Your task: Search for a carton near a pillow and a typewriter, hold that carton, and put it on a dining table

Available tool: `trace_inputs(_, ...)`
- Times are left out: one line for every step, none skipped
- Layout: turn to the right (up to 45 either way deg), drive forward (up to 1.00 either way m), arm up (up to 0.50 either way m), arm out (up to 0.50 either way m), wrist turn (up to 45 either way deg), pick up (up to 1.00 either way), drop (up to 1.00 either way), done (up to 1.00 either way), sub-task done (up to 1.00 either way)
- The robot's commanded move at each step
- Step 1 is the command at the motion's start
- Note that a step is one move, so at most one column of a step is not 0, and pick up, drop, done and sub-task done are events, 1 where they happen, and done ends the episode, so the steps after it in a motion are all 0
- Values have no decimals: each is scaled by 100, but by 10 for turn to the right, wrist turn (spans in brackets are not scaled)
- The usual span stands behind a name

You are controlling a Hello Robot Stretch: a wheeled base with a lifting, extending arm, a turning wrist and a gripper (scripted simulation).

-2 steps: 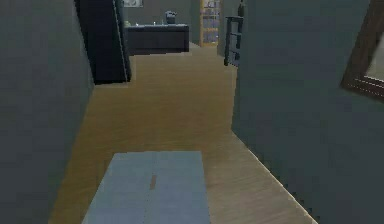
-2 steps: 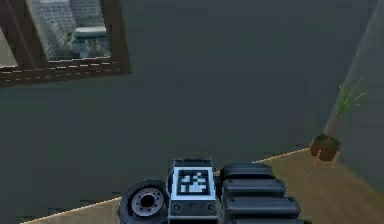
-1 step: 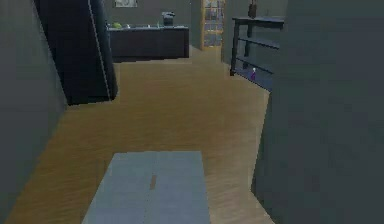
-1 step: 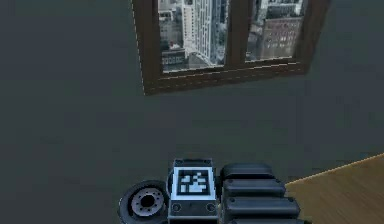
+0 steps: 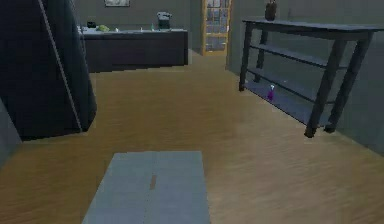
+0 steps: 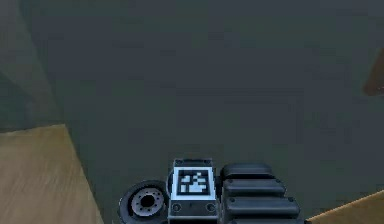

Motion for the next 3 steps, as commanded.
trace_inputs(-30, 0, 0, 0, 0, 0, 0, 0, 0)
trace_inputs(0, 35, 0, 0, 0, 0, 0, 0, 0)
trace_inputs(60, 0, 0, 0, 0, 0, 0, 0, 0)
